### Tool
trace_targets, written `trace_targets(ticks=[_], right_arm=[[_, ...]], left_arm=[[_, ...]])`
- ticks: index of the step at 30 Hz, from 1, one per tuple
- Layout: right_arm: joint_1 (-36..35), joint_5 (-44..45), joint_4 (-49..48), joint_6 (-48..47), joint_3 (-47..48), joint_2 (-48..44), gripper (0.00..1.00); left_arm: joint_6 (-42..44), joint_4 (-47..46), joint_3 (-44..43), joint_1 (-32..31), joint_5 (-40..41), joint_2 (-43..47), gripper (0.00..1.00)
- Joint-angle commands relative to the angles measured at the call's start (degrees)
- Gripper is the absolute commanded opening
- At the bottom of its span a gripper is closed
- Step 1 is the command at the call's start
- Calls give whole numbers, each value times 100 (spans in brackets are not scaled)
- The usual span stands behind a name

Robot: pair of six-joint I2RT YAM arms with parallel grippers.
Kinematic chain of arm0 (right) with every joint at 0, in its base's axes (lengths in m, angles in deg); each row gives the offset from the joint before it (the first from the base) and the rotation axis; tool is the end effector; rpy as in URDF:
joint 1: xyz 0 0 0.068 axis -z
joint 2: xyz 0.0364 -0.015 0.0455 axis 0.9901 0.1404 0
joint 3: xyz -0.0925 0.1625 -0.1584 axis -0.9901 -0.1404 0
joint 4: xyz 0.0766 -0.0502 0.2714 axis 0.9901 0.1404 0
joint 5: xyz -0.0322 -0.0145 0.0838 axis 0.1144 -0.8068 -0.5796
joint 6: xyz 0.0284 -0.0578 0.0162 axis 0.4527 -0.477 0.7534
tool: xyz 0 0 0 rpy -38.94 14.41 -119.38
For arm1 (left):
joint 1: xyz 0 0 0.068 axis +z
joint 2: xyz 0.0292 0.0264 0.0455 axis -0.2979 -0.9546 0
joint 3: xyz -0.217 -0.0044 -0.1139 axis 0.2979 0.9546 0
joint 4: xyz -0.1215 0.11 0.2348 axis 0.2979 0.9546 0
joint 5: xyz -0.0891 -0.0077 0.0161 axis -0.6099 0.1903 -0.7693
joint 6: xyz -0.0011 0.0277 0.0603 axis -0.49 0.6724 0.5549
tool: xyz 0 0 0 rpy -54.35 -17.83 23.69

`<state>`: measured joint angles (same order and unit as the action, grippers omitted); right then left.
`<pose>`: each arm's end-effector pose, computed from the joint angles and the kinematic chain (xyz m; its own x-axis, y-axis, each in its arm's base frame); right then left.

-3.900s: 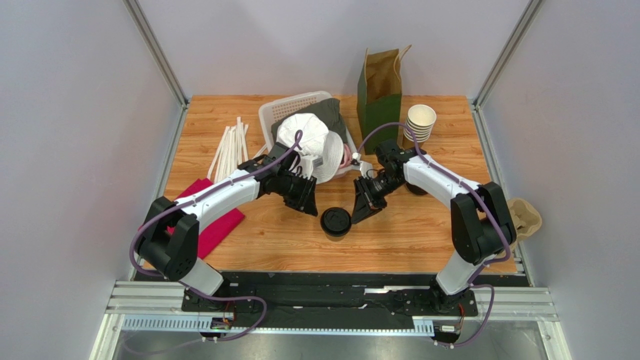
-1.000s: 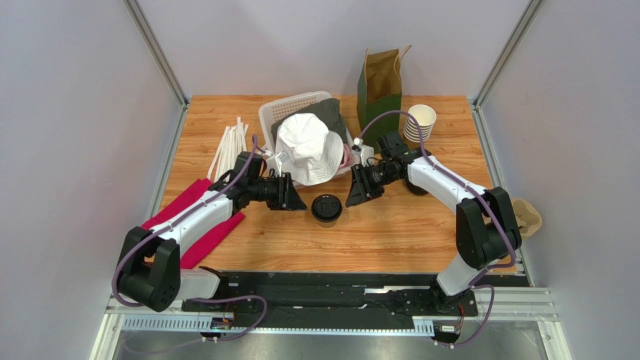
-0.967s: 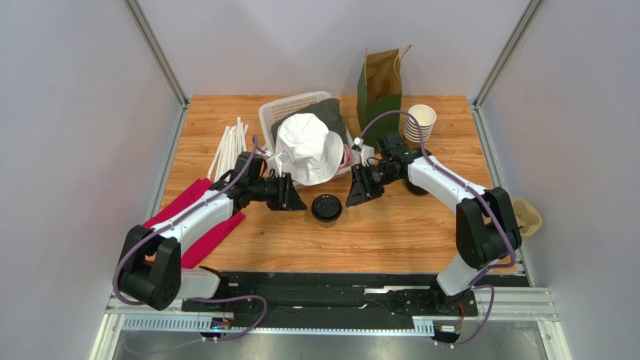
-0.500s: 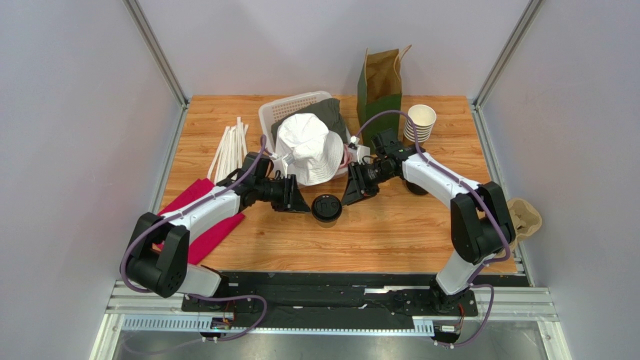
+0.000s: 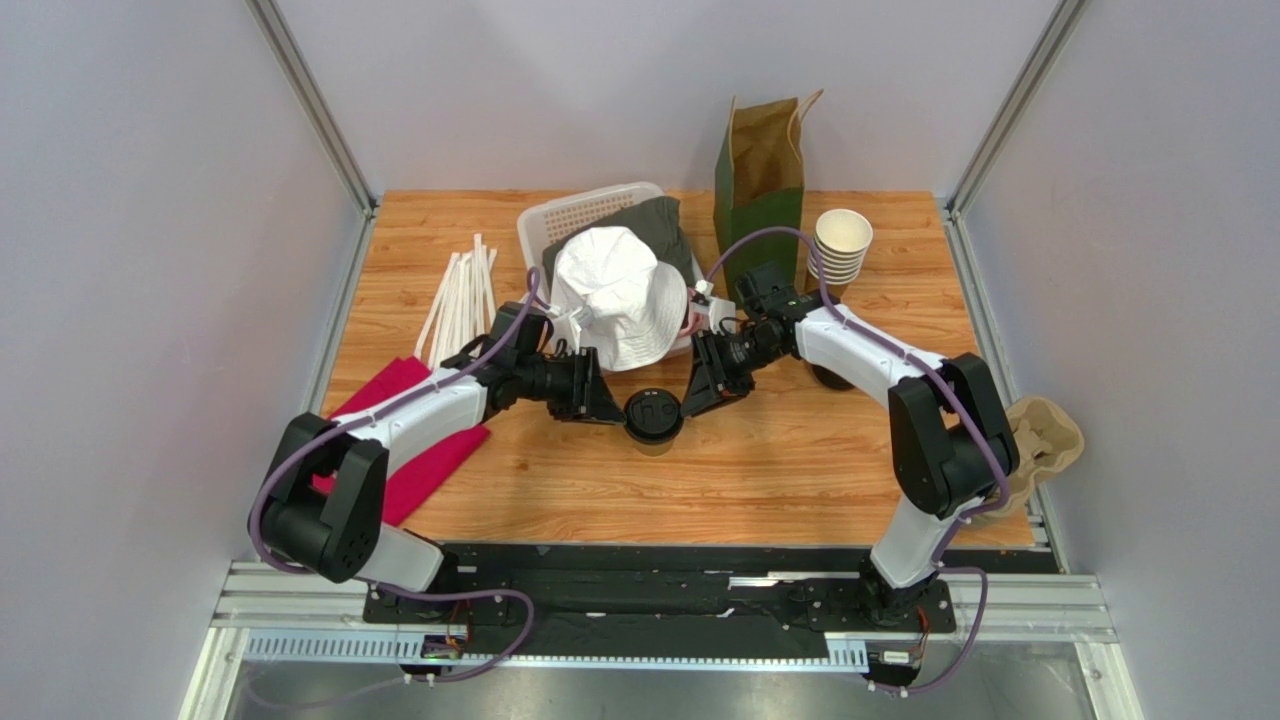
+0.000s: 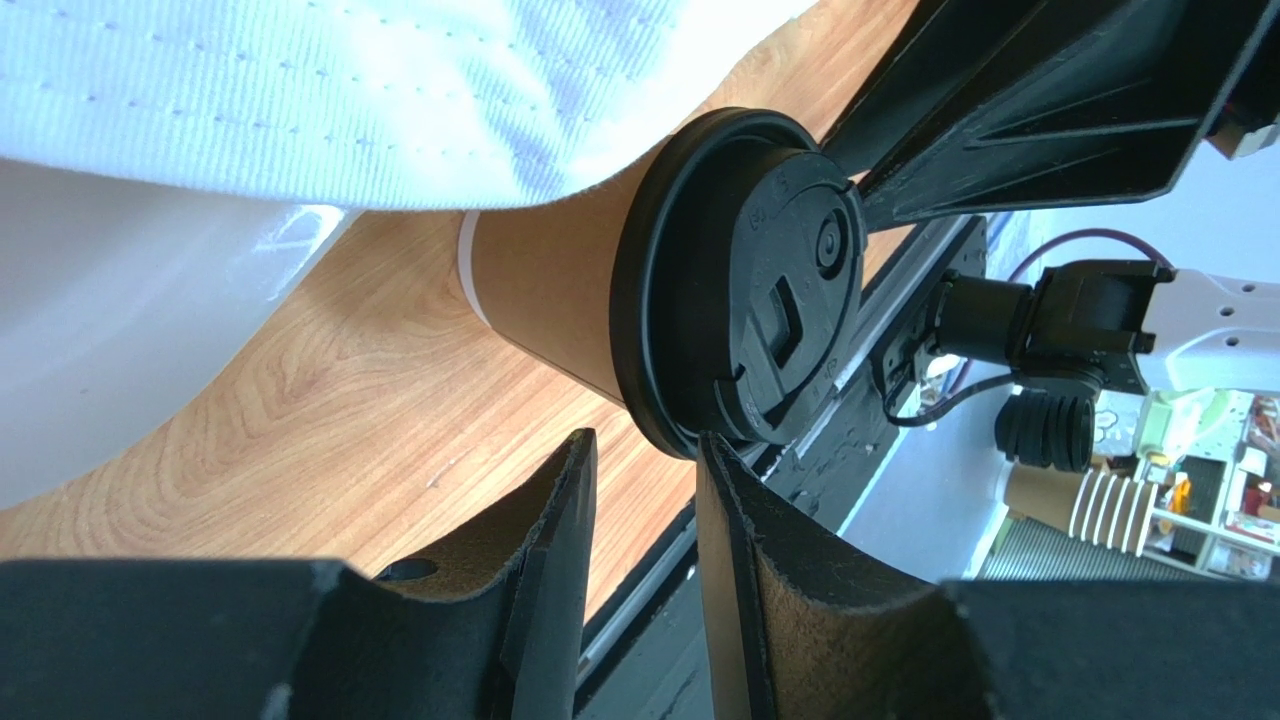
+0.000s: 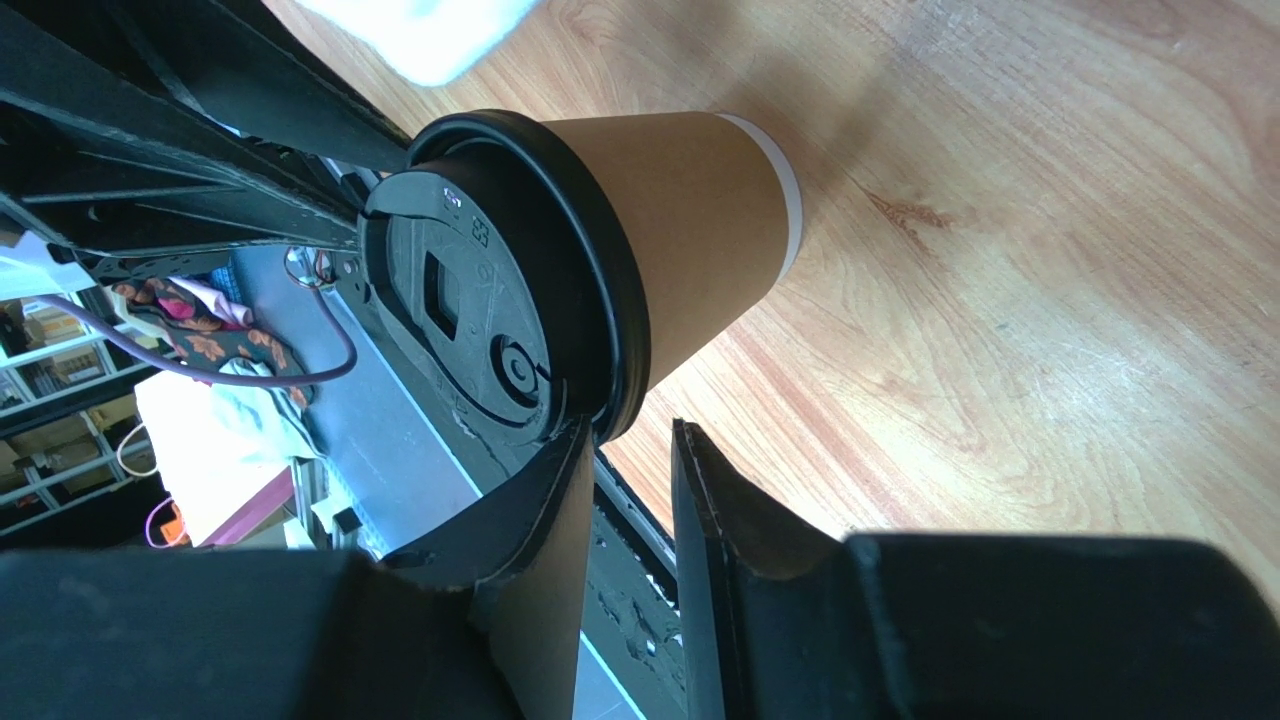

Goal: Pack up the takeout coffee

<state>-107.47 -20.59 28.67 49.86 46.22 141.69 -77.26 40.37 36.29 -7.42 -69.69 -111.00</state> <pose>0.3111 0.1884 0.1541 -0.9266 -0.2980 -0.2294 -0.3707 0.6204 0.6912 0.2737 -0.1634 0.1452 -0.9426 -0.0031 -0.3339 0.2656 0.5992 -0.7552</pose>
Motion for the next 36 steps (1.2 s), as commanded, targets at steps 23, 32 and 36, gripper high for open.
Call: trace_targets(ticks=[23,32,36], right_arm=[[-118,240,-110,-70,242,278,13],[-153,345,-101,-141,216,374,6],[-153,424,-92,-167,224,462,4]], left_arm=[[-154,-268,-176,-65,94,-585,32],[-171,-268,-89,-65,147,-840,14],[-119,-251,-62,-65,199,-928,7]])
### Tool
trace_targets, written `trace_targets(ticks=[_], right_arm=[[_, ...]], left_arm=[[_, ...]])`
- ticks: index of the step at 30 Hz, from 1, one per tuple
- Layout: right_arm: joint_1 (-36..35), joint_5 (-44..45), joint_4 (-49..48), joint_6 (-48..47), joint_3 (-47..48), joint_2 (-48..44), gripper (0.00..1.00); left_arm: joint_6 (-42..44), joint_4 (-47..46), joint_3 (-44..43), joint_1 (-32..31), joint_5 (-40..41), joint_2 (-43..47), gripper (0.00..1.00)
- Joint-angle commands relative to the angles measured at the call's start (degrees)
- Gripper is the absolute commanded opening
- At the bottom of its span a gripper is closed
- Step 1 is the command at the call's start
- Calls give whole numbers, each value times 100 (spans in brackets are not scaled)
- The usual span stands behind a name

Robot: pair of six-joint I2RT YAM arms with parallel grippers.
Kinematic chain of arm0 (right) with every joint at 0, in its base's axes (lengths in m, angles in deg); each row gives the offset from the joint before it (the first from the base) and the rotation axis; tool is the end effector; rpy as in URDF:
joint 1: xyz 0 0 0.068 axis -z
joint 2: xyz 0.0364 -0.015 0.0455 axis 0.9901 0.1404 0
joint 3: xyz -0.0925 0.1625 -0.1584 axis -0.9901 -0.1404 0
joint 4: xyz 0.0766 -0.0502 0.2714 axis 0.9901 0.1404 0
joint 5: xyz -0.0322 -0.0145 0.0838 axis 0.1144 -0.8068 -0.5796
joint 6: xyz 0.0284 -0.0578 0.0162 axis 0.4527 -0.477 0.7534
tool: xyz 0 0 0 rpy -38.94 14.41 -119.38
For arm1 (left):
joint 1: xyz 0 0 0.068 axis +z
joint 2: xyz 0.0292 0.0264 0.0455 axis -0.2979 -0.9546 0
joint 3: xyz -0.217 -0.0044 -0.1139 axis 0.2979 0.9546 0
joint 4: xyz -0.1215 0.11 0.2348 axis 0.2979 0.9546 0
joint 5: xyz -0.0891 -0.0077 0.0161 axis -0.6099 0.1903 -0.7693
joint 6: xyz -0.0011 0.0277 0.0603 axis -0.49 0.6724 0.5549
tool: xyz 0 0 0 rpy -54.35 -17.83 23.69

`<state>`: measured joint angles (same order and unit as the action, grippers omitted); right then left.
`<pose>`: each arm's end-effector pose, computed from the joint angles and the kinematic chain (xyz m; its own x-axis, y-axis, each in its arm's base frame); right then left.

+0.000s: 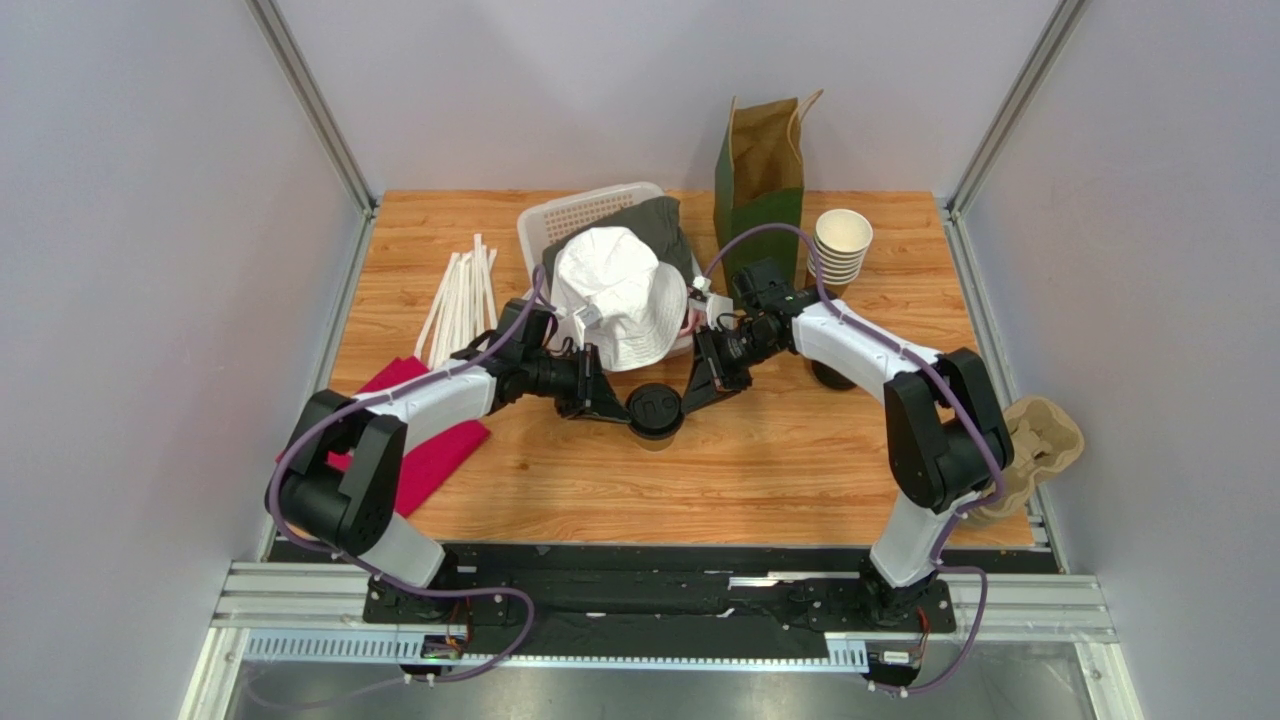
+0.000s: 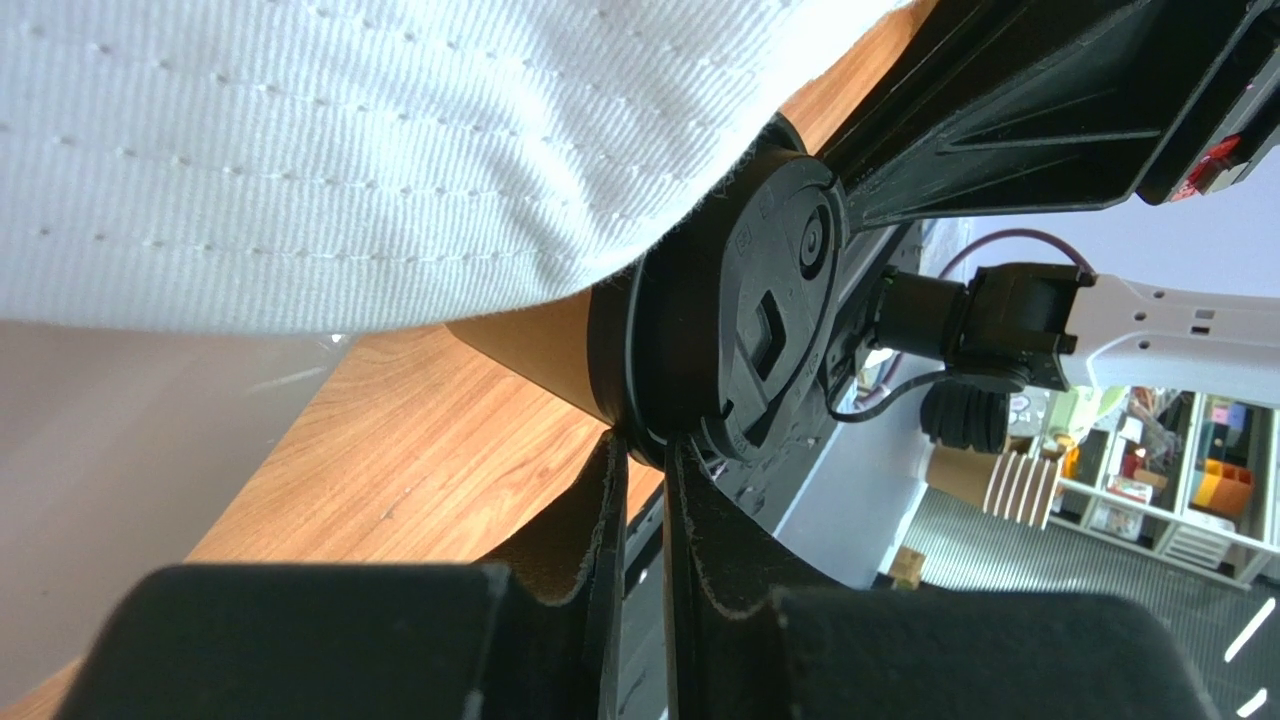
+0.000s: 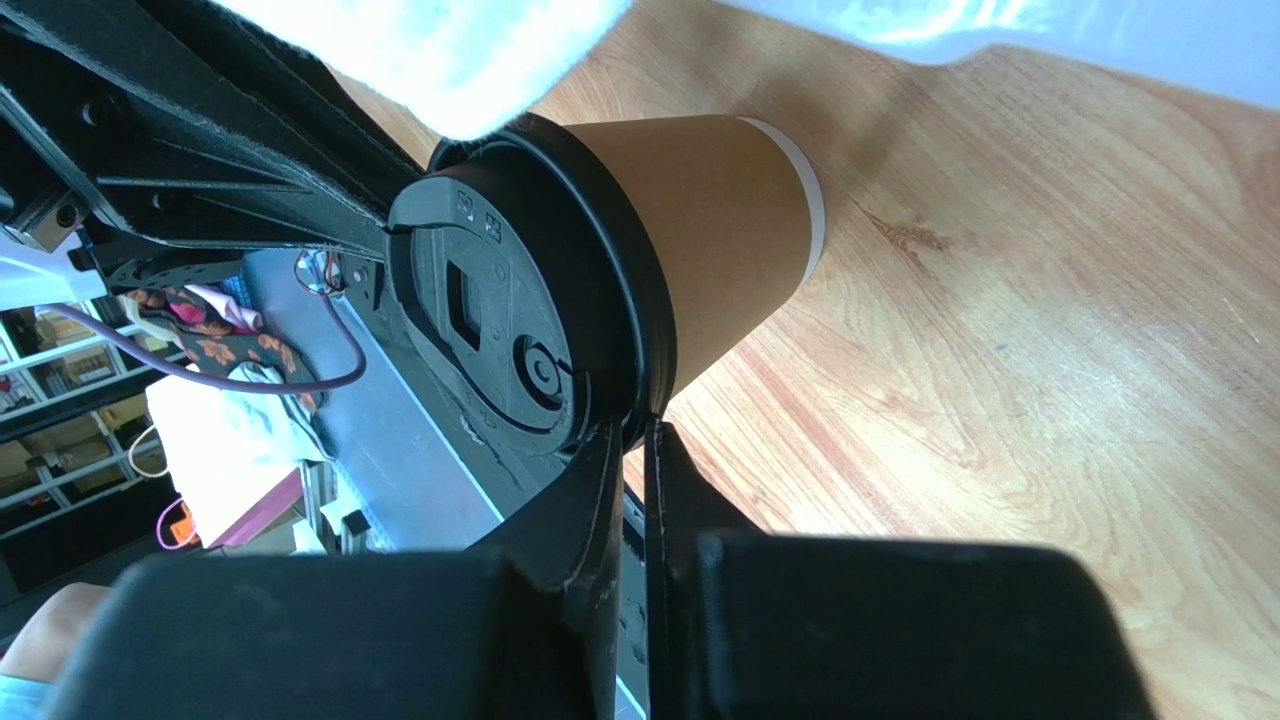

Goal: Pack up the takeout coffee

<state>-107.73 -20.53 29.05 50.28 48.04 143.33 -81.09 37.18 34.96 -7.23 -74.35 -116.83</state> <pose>0.3162 0.1927 0.1536 -0.9286 -0.2979 -0.2211 -0.3646 0.6227 0.6924 0.2820 -0.1695 0.1283 -0.9714 -0.0056 -0.2372 0.1949 0.5515 -0.8111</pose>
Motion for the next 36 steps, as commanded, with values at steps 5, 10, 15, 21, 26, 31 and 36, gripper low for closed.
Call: trace_targets(ticks=[5,10,15,21,26,31,36], right_arm=[[-171,620,-112,-279,-10,404,0],[-197,822,-112,-375,-98,544,0],[-197,971,-173,-402,-177,650,0],[-258,1103,-367,-341,-273,817,0],[-267,1191,-455,-296,-387,896,0],[-250,1296,-464,-279,-476,958,0],[-267,1183,-358,-314,-397,888,0]], left_arm=[[325,95,80,-84,726,-537,0],[395,121,62,-84,779,-713,0],[404,139,71,-84,885,-819,0],[396,226,124,-76,1034,-863,0],[396,235,185,-32,1131,-889,0],[396,297,150,-23,1122,-924,0],[413,131,63,-23,851,-767,0]])
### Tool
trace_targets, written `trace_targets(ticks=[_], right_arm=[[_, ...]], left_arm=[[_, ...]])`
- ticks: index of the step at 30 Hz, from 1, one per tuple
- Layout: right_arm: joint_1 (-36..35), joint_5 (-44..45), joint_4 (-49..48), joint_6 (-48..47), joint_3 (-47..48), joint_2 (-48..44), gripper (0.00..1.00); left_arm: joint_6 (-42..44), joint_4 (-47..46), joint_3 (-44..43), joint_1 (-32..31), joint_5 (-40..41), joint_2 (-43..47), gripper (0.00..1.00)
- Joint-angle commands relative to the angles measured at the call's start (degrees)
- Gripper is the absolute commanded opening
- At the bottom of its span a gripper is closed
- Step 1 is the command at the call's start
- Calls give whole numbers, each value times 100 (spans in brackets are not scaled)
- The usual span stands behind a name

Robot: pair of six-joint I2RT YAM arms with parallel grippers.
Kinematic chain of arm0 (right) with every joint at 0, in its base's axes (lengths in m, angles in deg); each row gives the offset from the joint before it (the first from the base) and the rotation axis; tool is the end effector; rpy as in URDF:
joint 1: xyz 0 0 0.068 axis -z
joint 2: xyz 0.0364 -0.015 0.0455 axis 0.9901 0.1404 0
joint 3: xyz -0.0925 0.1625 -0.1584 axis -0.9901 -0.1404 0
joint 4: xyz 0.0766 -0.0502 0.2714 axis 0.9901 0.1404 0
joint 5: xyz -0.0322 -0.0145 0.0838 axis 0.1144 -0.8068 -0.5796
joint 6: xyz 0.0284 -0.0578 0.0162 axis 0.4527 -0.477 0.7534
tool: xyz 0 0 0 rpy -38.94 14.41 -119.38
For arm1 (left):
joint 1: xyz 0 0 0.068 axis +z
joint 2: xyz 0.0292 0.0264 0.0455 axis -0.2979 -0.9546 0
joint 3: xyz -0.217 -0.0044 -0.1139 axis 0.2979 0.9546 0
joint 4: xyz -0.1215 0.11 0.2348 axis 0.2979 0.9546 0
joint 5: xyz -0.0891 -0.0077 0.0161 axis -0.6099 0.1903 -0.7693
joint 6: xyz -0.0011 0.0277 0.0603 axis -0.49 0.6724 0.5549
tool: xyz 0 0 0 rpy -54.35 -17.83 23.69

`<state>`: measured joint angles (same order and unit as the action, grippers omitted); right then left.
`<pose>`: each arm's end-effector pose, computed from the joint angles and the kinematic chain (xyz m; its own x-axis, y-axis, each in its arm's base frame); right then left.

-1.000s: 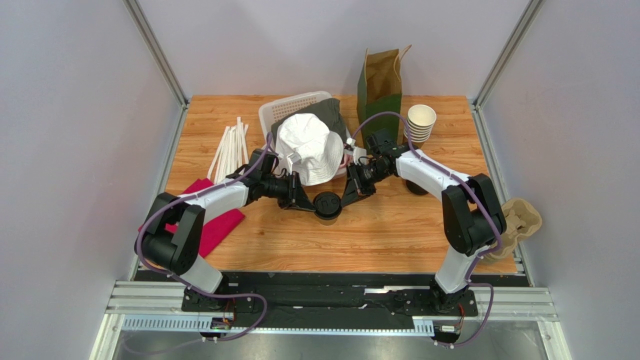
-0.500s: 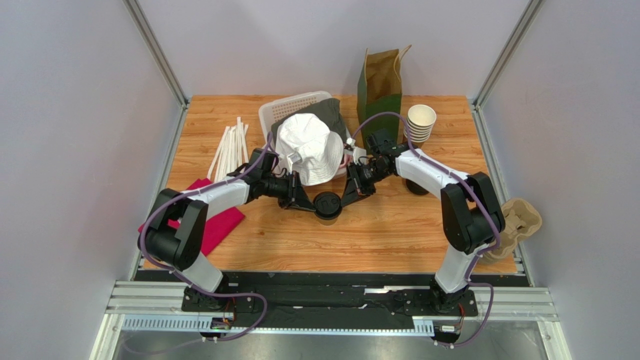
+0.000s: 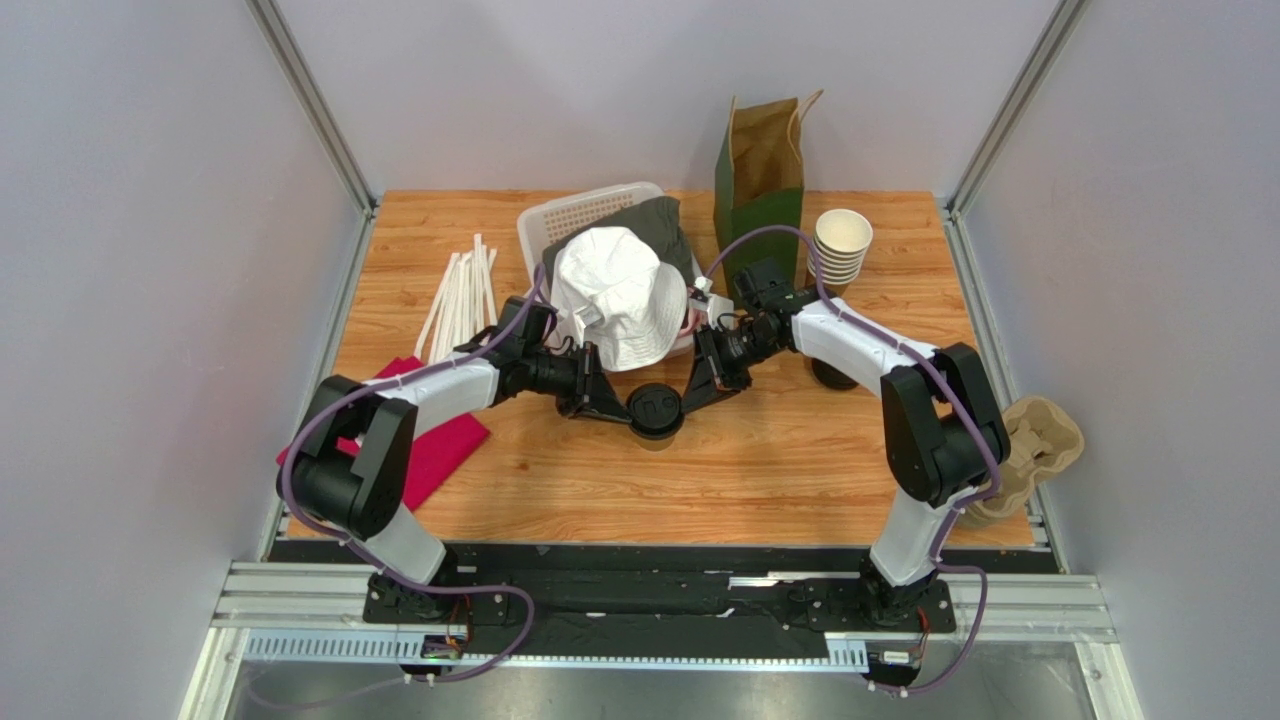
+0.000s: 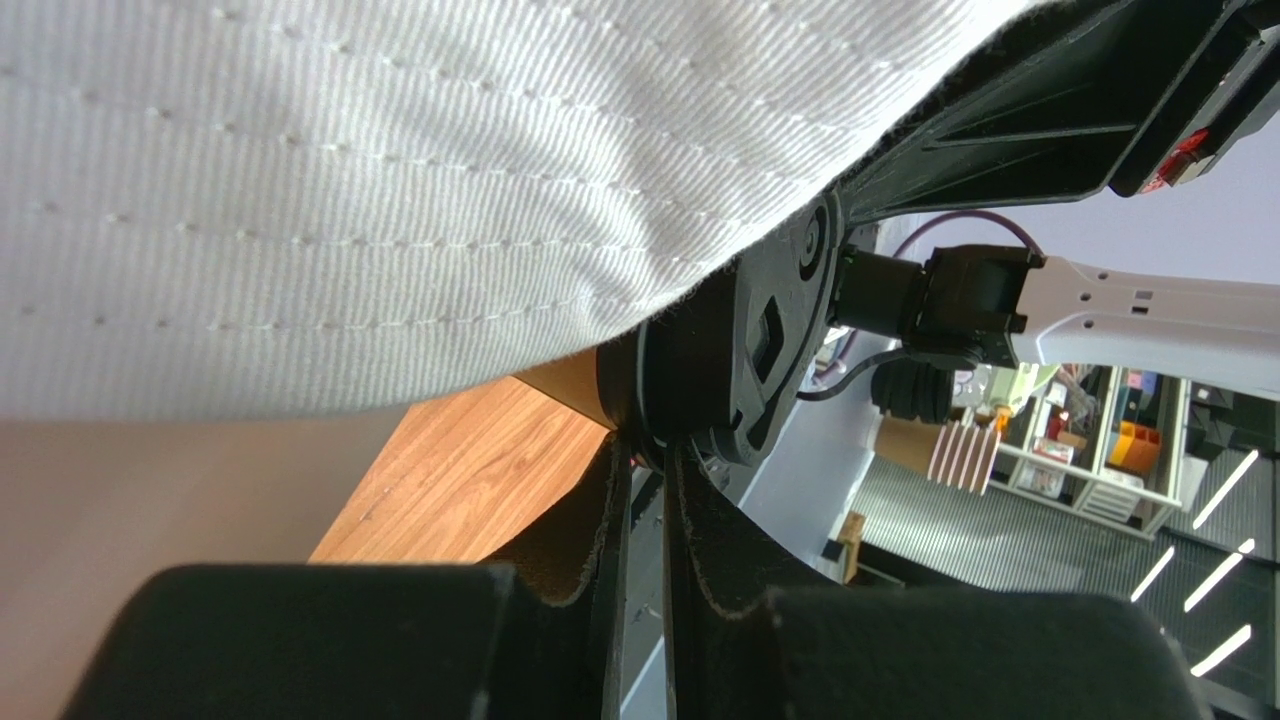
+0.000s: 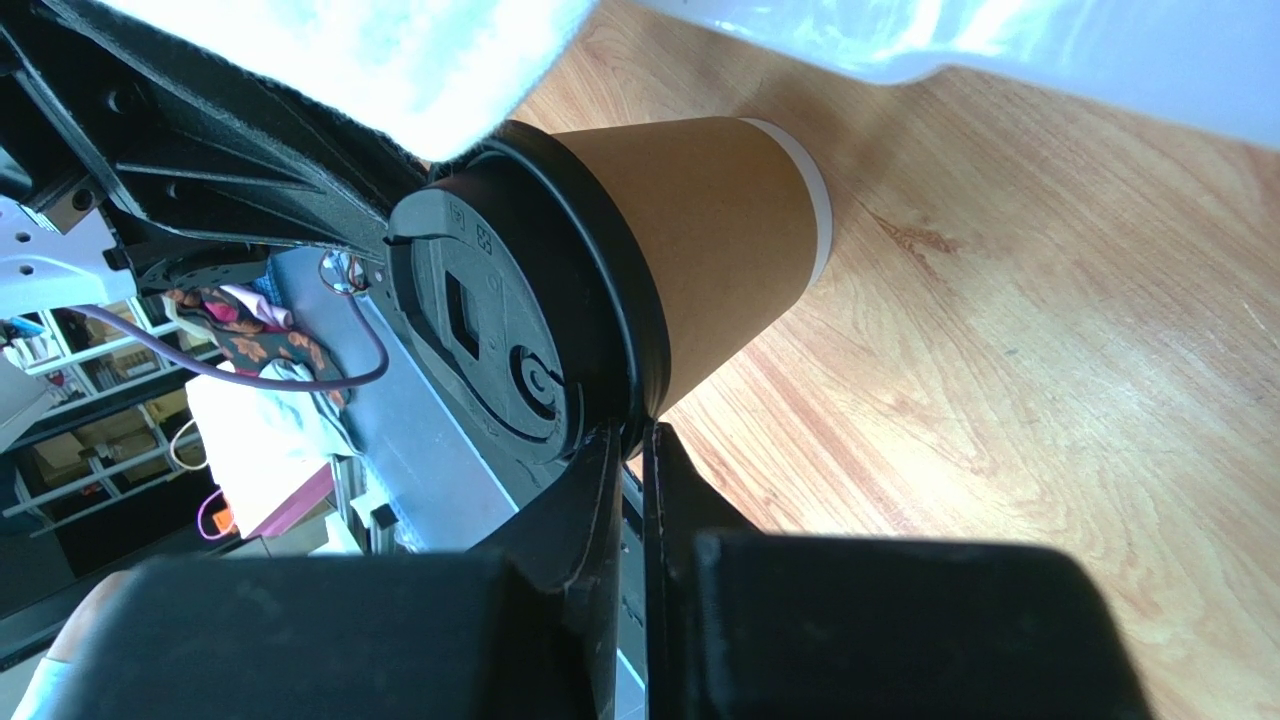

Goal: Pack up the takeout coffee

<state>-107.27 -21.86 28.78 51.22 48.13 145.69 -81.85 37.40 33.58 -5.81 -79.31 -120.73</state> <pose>0.3190 0.1917 0.1406 -0.9424 -0.2864 -0.1727 -0.3202 0.6243 0.7125 0.2882 -0.1668 0.1171 -0.9875 0.0094 -0.1571 0.1397 0.5120 -0.8475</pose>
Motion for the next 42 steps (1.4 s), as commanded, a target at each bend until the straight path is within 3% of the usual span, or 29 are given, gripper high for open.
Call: trace_targets(ticks=[1,7,24,42], right_arm=[[-313,1159,-280,-408,-327,590,0],[-322,473,-69,-373,16,203,4],[-322,288,336,-373,157,-254,19],[-129,94,494,-408,263,-351,27]], left_arm=[[481,56,174,-174,1189,-325,0],[279,-252,121,-200,854,106,4],[15,-463,156,-200,660,730,28],[-108,-613,332,-191,608,1003,35]])
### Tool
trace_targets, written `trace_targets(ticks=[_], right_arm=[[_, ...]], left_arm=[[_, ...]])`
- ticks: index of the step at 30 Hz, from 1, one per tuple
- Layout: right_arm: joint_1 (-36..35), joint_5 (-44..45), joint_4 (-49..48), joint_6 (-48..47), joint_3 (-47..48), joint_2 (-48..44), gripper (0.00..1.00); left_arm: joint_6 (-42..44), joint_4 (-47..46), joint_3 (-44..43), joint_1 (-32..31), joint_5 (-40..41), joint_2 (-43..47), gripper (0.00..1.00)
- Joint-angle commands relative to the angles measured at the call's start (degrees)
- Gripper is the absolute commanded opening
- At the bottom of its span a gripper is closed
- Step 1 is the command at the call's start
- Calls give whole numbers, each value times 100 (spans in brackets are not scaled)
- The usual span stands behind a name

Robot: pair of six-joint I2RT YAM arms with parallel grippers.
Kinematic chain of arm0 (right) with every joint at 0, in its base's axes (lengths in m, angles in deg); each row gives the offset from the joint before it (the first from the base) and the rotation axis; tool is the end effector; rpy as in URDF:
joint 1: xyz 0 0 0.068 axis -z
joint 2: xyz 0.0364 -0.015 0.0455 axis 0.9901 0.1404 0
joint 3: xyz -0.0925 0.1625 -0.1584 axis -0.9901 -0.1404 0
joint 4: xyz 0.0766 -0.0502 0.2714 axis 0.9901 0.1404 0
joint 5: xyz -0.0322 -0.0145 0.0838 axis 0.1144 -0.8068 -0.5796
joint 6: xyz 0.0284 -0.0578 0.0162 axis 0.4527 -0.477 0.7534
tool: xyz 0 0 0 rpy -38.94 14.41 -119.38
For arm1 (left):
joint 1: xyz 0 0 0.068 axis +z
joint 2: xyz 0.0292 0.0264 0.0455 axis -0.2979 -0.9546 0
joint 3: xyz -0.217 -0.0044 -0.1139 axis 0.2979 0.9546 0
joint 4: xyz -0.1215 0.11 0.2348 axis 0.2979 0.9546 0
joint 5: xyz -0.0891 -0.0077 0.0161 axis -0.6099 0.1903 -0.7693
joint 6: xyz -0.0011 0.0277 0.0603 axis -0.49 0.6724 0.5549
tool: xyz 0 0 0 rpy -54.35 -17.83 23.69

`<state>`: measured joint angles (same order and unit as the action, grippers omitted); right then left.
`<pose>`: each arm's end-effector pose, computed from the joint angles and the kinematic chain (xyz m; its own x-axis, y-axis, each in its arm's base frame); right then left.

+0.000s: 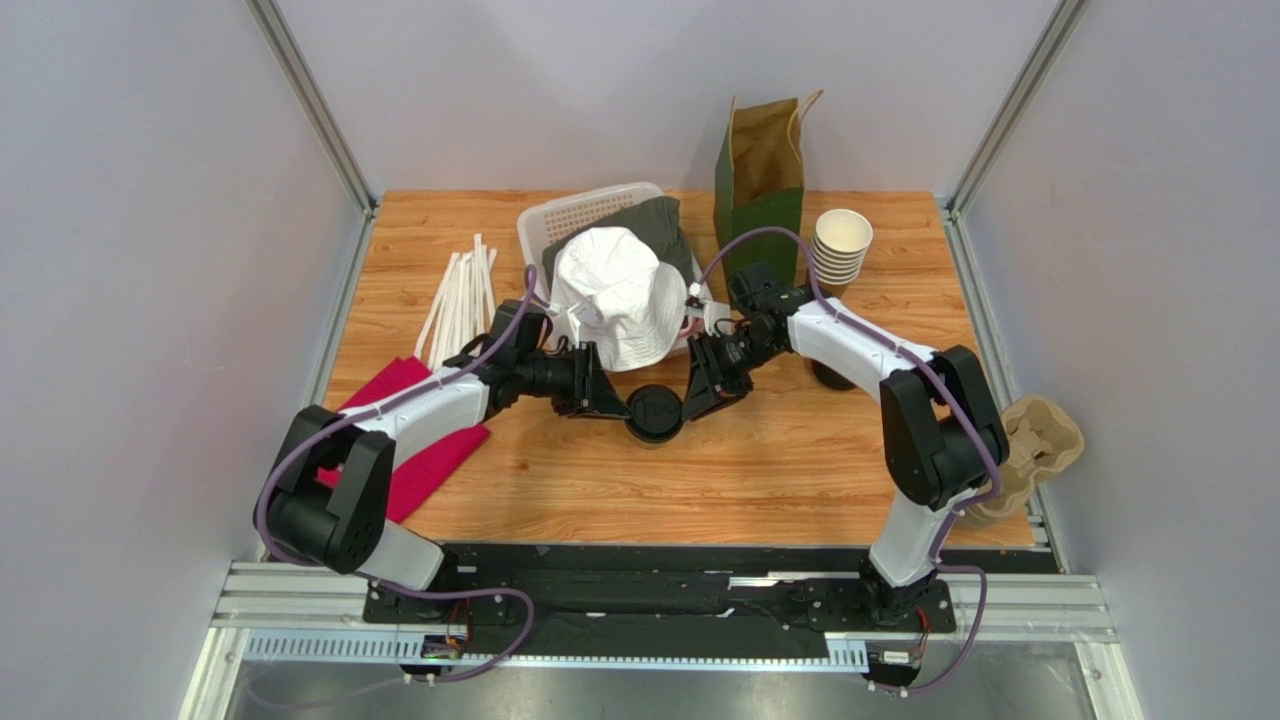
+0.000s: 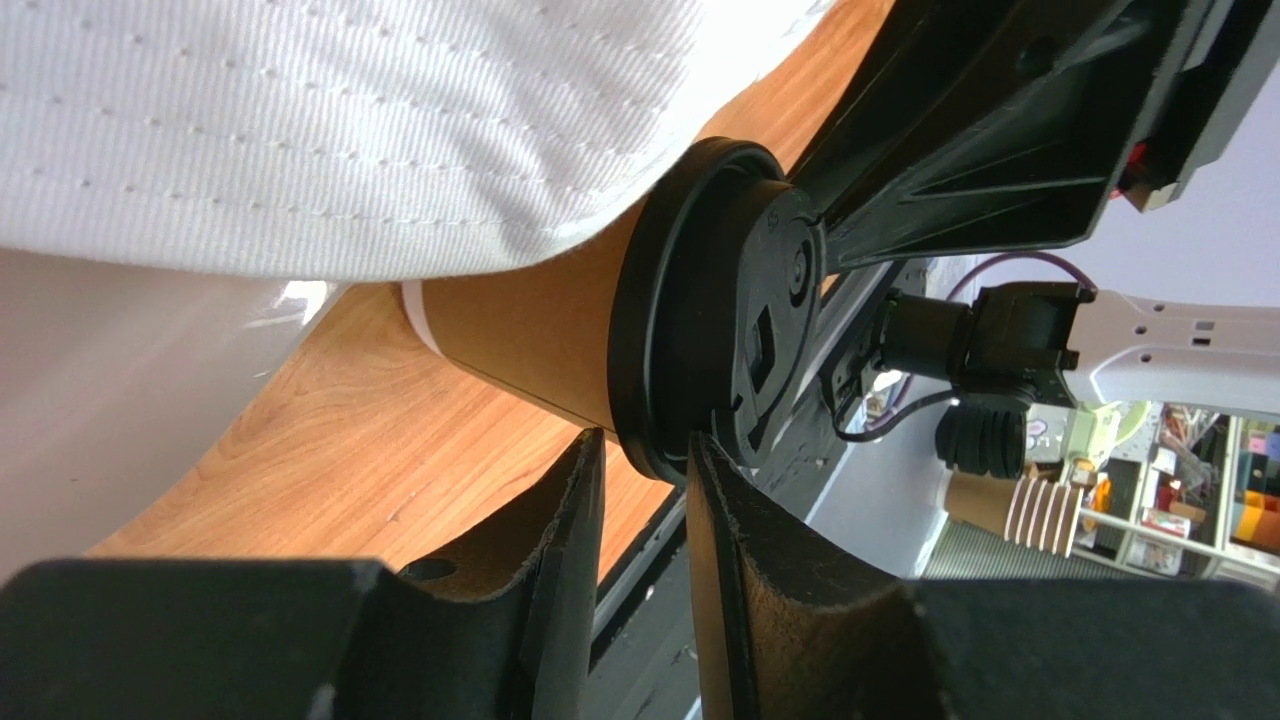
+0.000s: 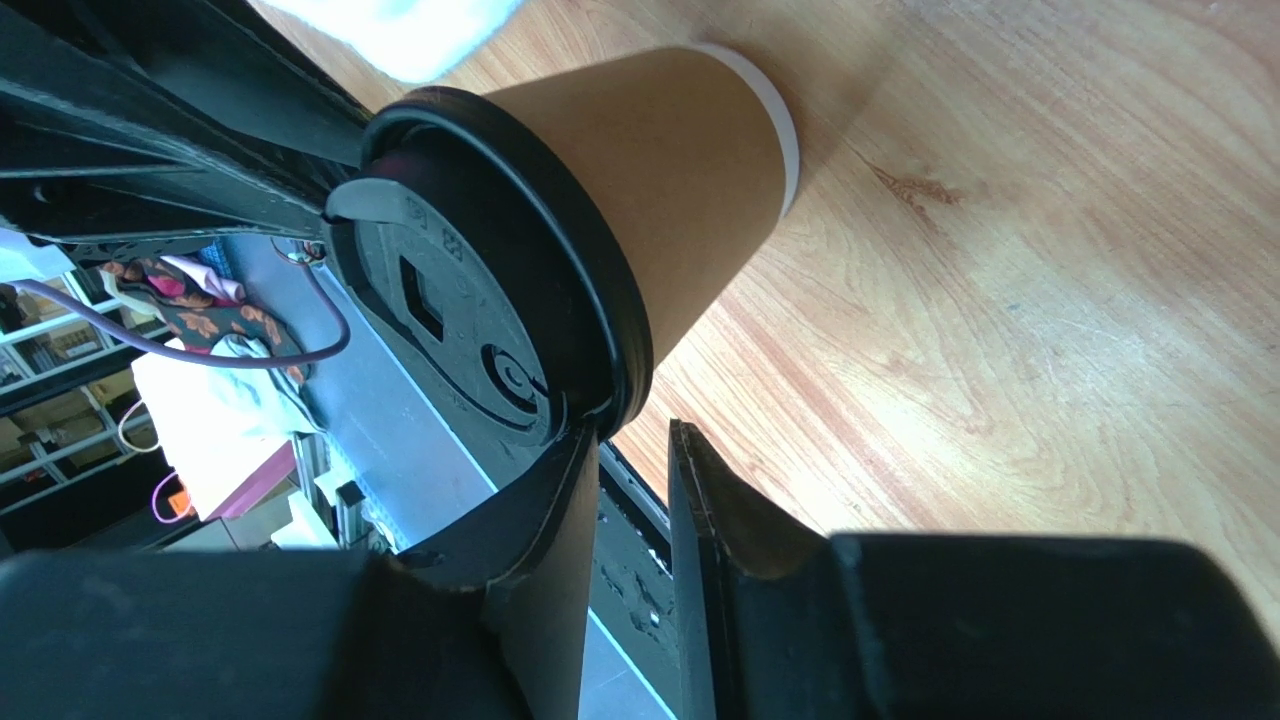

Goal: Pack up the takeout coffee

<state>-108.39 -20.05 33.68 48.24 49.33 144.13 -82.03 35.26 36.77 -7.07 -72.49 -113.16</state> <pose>0.3107 0.1943 0.1524 -0.9251 -0.3363 -0.1764 -0.3610 0.6349 0.6830 0.2789 -0.1657 0.1394 -0.9558 -0.0403 -0.2911 0.2217 0.5516 -0.8041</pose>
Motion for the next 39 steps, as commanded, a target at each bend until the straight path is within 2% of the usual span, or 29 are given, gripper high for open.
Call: trace_targets(ticks=[1,16,22,25,39], right_arm=[[-17,-105,5,-93,151,-204,27],[35,-447,5,-67,239,-178,26],[79,-492,22,-76,230,-143,26],[114,-518,31,-76,222,-108,27],[238,-729,198,-163,292,-257,37]], left_arm=[[-108,-407,13,-56,-74,229,35],[-135,-205,4,67,49,1,32],[-143,-135,-31,120,84,-140,18],[-143,-126,-66,120,58,-158,16],[-213,-30,-128,120,-4,-61,10]])
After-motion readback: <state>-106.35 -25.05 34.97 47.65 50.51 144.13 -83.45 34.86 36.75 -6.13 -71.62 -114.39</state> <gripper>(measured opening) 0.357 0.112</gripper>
